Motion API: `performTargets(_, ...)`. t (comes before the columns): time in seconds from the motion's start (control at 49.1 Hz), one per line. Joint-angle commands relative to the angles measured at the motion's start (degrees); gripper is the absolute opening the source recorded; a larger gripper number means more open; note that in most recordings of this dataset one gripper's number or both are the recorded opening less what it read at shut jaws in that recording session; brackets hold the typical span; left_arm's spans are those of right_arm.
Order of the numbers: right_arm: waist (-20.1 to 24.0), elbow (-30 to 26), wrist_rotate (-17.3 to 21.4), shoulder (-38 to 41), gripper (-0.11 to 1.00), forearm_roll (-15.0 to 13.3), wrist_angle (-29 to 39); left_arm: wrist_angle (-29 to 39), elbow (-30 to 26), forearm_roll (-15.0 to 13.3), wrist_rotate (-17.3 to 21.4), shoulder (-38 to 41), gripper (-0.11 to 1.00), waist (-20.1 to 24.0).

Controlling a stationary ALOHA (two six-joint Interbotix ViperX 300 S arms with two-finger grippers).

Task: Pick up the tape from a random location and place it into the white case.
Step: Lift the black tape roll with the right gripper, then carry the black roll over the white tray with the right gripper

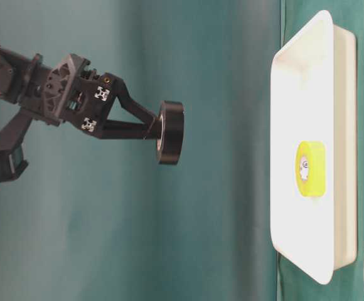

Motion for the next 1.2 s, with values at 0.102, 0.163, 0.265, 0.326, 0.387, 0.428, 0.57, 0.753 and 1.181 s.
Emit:
performTargets(0.102, -3.9, -0.7, -0.2, -2.2, 0.25, -0.1, -0.1, -0.3, -0.7, 0.0, 0.1, 0.4, 0.99, 0.3)
performTargets(0.163, -4.9, -0.7, -0.3, -2.2, 0.25, -0.1, -0.1, -0.3, -0.7, -0.1, 0.1, 0.4, 0.99, 0.3)
performTargets(0.265, -6.4, -0.7, -0.4, -2.1, 0.25, -0.1, 0.0, -0.3, -0.7, 0.0, 0.1, 0.4, 0.99, 0.3)
performTargets(0.326, -7.0, -0.7, -0.9, -2.1, 0.25, -0.1, -0.1, -0.3, -0.7, 0.0, 0.1, 0.4, 0.99, 0.3)
performTargets(0.387, -7.3, -0.7, -1.2, -2.1, 0.25, -0.1, -0.1, -0.3, -0.7, 0.0, 0.1, 0.4, 0.99, 0.3)
performTargets(0.428, -7.4, -0.7, -1.3, -2.1, 0.25, -0.1, -0.1, -0.3, -0.7, 0.0, 0.1, 0.4, 0.99, 0.3)
performTargets(0.57, -7.3, -0.7, -1.3, -2.2, 0.25, -0.1, -0.1, -0.3, -0.7, 0.0, 0.1, 0.4, 0.99, 0.4)
performTargets(0.753, -7.3, -0.7, -1.3, -2.1, 0.25, -0.1, -0.1, -0.3, -0.7, 0.0, 0.1, 0.4, 0.99, 0.4)
performTargets(1.181, -7.4, -0.7, -1.2, -2.1, 0.25, -0.1, 0.0, -0.3, -0.7, 0.0, 0.0, 0.4, 0.99, 0.4)
